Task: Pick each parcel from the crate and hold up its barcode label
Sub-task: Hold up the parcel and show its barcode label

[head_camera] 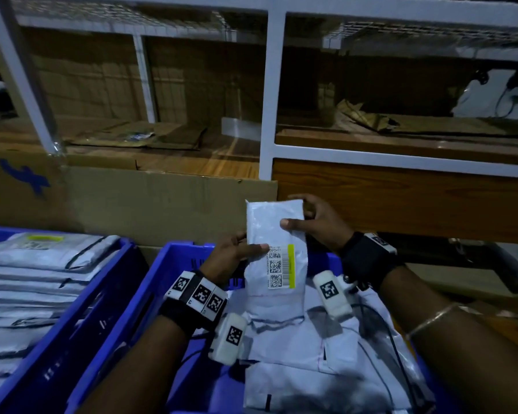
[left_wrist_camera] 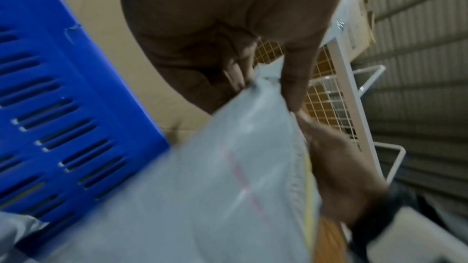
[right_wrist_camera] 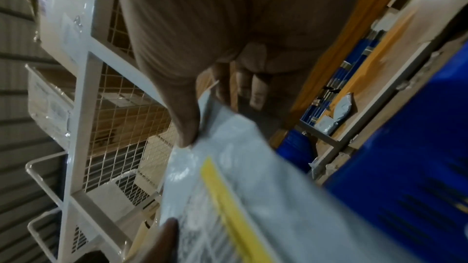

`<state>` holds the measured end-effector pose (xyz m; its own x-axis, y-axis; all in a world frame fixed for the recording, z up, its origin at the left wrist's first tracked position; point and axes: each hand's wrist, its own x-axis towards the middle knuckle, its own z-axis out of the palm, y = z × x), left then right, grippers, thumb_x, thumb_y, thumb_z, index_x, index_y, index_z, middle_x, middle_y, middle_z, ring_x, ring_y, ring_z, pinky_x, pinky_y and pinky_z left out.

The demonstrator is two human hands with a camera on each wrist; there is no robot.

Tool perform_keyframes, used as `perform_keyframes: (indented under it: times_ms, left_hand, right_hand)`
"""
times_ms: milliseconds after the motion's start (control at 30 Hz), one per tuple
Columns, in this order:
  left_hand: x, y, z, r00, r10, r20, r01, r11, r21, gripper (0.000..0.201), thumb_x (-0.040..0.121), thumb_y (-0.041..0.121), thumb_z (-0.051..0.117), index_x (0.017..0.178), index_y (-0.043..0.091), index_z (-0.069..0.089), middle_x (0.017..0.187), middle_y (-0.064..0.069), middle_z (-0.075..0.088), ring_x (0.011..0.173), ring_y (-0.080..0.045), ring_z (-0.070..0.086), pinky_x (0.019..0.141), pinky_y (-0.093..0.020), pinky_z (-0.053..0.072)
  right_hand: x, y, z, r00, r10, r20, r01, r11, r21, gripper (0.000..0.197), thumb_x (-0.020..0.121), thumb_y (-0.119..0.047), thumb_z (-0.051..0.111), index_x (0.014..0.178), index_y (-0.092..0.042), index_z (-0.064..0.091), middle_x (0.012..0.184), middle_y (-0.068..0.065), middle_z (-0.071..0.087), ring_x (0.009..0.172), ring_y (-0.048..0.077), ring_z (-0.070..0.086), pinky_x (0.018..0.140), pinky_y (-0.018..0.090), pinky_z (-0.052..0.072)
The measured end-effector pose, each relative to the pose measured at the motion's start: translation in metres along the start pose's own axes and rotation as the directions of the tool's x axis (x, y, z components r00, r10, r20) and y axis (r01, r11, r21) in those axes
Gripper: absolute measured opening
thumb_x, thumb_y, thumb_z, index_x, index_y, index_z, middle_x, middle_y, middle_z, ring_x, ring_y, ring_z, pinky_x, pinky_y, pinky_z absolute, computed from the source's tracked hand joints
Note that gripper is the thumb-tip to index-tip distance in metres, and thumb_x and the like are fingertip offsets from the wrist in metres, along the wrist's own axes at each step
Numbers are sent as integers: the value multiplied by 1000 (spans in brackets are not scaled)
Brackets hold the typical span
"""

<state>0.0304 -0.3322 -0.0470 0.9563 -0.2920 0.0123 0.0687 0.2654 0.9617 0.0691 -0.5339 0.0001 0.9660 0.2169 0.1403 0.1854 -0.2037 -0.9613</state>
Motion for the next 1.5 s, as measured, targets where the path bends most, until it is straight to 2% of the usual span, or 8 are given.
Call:
perform_keyframes:
  times_ms: [233,533,800,1067,1167,1267,1400,1500]
  left_hand:
    - [3,5,-6,983,2,-185,-27,991,-132,49,68,-3,68,116,-5,60,107,-25,68,84,-36,70,67,-40,58]
    - [1,8,-14,968,19,-249,-52,990,-129,46,73,7,68,118,2,59,100,-18,68,76,-33,67,59,-37,54]
    - [6,5,-26,968,10,-251,-36,994,-100,54,64,14,74,115,2,62,92,-15,71,75,-29,70,66,-43,58]
    - [9,2,-32,964,-30,-264,32,999,1,60,55,1,78,110,16,59,105,-10,71,83,-31,69,61,-42,58]
    - [9,-1,-28,976,-31,-217,46,997,63,52,71,-12,70,112,18,60,103,-6,72,80,-29,70,54,-40,59]
    - [9,-4,-24,980,-16,-196,35,995,90,43,75,-10,69,109,16,64,98,-5,74,77,-26,71,55,-38,58]
    - [12,-6,-22,975,40,-218,-32,999,36,14,85,-1,63,98,-3,68,101,-22,71,86,-33,69,72,-39,60]
    - [16,-10,-26,955,92,-282,-87,996,29,17,89,4,61,102,-6,64,100,-23,70,87,-35,68,76,-44,58]
  right_hand:
    - [-21,42,2,995,60,82,-70,991,116,25,84,-4,72,104,-5,57,65,-4,68,51,2,57,46,18,42]
    - [-41,56,-1,982,11,186,-36,991,132,40,79,-2,76,118,-3,64,115,11,71,103,23,68,88,36,56]
    - [-46,59,-20,992,-21,122,9,995,95,22,80,-3,73,102,-2,70,97,6,75,86,17,71,71,29,55]
    - [-41,60,-34,938,-49,-343,117,977,180,35,68,-7,84,89,-6,56,82,11,63,74,23,62,62,32,53]
    - [-44,58,-36,920,-20,-392,117,967,225,54,73,-20,84,106,8,54,101,28,63,97,37,65,85,49,56]
    - [-45,59,-36,926,-15,-378,110,967,228,71,67,-42,88,116,0,59,118,16,66,117,33,59,100,56,48]
    - [-44,57,-34,925,-50,-378,99,989,111,36,83,-16,76,112,-12,56,106,-10,58,108,16,55,95,38,46]
    - [-44,56,-33,931,-82,-356,135,983,125,20,88,-21,69,104,-11,62,105,-4,66,104,21,63,89,38,49]
